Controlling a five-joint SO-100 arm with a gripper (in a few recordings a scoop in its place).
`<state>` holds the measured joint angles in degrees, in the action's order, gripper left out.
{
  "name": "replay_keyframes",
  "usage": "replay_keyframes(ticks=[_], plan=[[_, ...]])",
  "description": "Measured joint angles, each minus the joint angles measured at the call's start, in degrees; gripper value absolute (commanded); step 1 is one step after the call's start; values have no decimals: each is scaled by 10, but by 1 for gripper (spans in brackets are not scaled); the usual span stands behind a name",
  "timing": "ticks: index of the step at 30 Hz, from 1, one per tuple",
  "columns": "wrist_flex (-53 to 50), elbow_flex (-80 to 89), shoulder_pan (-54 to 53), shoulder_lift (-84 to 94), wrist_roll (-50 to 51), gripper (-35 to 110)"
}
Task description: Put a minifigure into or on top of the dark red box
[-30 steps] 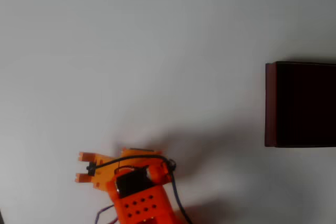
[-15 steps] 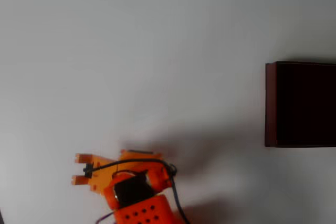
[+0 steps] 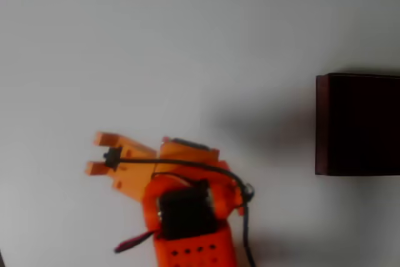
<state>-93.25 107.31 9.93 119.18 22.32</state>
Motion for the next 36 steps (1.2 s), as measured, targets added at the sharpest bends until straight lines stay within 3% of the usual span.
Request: replay_keyframes(ticks=[12,36], plan=[[-91,-329,-204,-217,-95,0],[-101,-700,-369,-600,-109,0]])
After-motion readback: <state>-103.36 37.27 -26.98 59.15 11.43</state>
